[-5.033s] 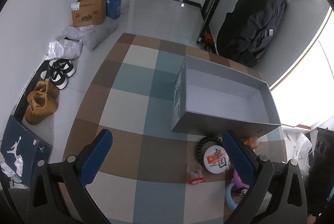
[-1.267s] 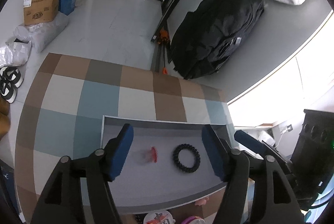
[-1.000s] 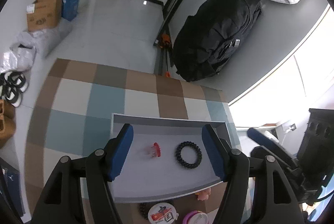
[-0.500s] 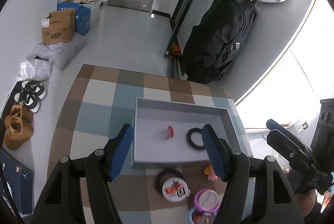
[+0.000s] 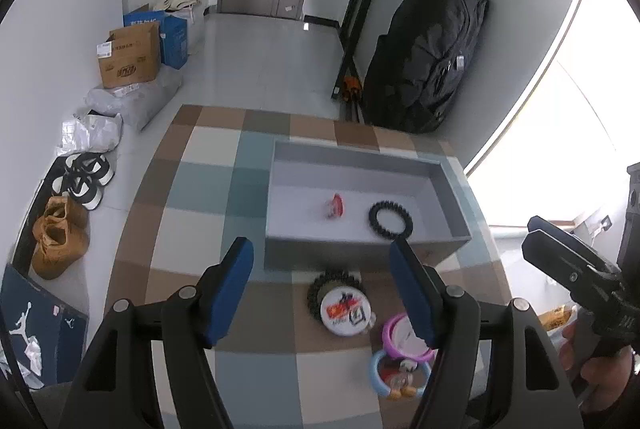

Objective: Organize jewelry
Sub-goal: 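Open both grippers over the box and withdraw them, then grasp the pink pig figurine with the right gripper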

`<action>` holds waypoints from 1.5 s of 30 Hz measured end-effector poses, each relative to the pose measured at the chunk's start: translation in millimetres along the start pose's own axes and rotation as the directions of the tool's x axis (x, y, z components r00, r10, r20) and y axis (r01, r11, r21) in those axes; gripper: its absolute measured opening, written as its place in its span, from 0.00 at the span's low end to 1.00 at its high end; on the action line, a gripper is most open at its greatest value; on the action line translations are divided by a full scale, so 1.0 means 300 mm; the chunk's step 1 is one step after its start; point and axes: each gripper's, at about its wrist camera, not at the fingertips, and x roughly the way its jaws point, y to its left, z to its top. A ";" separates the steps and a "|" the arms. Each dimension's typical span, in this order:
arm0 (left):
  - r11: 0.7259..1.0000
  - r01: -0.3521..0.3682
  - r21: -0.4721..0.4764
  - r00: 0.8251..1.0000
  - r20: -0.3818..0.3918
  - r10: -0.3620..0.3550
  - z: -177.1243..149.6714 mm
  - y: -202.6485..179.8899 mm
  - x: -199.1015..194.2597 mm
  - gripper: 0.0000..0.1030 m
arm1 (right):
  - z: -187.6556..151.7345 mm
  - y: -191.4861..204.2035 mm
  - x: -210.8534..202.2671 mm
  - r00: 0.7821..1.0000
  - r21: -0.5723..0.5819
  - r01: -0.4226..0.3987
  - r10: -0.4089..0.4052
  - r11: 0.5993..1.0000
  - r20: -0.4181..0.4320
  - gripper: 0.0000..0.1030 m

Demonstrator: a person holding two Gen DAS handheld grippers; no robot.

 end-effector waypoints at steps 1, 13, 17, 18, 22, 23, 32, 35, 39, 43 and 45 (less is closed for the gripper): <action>1.000 0.000 0.005 1.000 -0.004 0.000 -0.008 -0.001 -0.002 0.66 | -0.011 -0.004 -0.001 1.000 0.008 -0.007 0.007 1.000 -0.013 1.00; 1.000 0.003 -0.020 0.998 -0.064 -0.004 -0.080 0.019 0.007 0.80 | -0.148 -0.010 0.078 0.976 0.089 -0.030 0.049 0.996 -0.213 1.00; 1.000 -0.007 -0.027 0.996 -0.085 0.004 -0.095 0.028 0.018 0.81 | -0.141 -0.008 0.094 0.977 0.086 -0.030 0.048 0.996 -0.209 0.96; 1.000 -0.010 -0.028 0.996 -0.090 0.008 -0.097 0.032 0.021 0.81 | -0.139 -0.008 0.098 0.977 0.089 -0.032 0.050 0.995 -0.206 0.95; 0.999 -0.030 -0.036 0.994 -0.110 0.026 -0.106 0.051 0.035 0.81 | -0.132 -0.008 0.135 0.972 0.099 -0.018 0.041 0.995 -0.233 0.81; 0.999 -0.034 -0.038 0.993 -0.113 0.030 -0.108 0.055 0.036 0.81 | -0.131 -0.004 0.150 0.970 0.092 -0.013 0.035 0.996 -0.242 0.77; 0.999 -0.038 -0.022 0.990 -0.139 0.034 -0.115 0.062 0.058 0.81 | -0.116 0.013 0.232 0.962 0.067 0.037 -0.018 0.997 -0.272 0.55; 0.999 -0.039 -0.001 0.989 -0.141 0.038 -0.115 0.053 0.063 0.81 | -0.109 0.015 0.249 0.962 0.058 0.054 -0.037 0.997 -0.271 0.51; 0.999 -0.034 0.016 0.988 -0.152 0.036 -0.113 0.044 0.074 0.81 | -0.109 0.010 0.277 0.954 0.055 0.080 -0.061 0.995 -0.292 0.45; 0.996 -0.076 0.054 0.988 -0.128 0.083 -0.101 0.040 0.066 0.81 | -0.108 0.009 0.293 0.950 0.039 0.099 -0.083 0.994 -0.302 0.37; 0.995 -0.080 0.060 0.989 -0.122 0.087 -0.097 0.046 0.064 0.81 | -0.110 0.007 0.302 0.947 0.039 0.102 -0.085 0.994 -0.311 0.30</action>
